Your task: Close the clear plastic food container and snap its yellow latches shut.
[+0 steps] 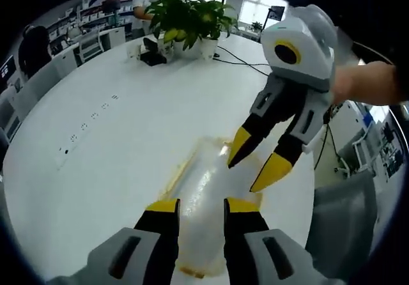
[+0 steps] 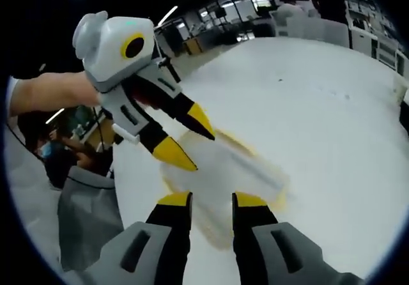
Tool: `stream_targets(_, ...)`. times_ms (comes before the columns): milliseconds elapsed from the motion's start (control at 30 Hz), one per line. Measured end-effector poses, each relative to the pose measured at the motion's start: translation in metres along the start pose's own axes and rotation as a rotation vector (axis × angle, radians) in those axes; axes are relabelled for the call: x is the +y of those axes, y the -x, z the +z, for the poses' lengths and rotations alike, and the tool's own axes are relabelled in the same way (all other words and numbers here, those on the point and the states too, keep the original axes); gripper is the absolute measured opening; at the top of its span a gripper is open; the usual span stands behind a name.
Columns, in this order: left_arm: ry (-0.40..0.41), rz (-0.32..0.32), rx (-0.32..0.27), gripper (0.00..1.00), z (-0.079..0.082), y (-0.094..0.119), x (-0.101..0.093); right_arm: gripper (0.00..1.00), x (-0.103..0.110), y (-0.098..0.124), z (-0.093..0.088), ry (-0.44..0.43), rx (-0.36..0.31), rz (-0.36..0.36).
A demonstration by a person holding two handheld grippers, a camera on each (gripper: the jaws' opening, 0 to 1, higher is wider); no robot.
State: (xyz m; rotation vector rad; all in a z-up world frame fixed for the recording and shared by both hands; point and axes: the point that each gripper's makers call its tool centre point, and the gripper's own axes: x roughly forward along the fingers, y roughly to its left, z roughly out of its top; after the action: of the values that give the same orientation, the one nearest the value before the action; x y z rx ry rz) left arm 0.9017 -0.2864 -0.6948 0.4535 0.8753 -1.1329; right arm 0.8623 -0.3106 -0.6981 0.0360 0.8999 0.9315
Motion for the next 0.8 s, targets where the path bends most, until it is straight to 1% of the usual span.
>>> stream_targets(167, -0.013, -0.003, 0.001, 0.20, 0.004, -0.003, 0.001, 0.22, 0.004, -0.003, -0.001, 0.023, 0.009, 0.004)
stream_targets(367, -0.016, -0.004, 0.004, 0.20, 0.005, -0.006, 0.003, 0.22, 0.010, -0.005, -0.002, 0.055, 0.020, 0.016)
stream_targets(533, -0.026, -0.002, -0.002, 0.21, 0.007, -0.007, 0.003, 0.25, 0.014, -0.005, -0.004, 0.073, 0.024, 0.027)
stream_targets(667, -0.041, -0.004, -0.009, 0.23, 0.010, -0.007, 0.003, 0.27, 0.021, -0.006, -0.008, 0.138, 0.033, 0.034)
stream_targets(733, -0.041, -0.006, -0.009, 0.23, 0.010, -0.007, 0.003, 0.27, 0.019, -0.006, -0.009, 0.179, 0.043, 0.024)
stream_targets(800, -0.042, -0.002, -0.008, 0.23, 0.011, -0.008, 0.005, 0.27, 0.020, -0.007, -0.010, 0.197, 0.047, 0.021)
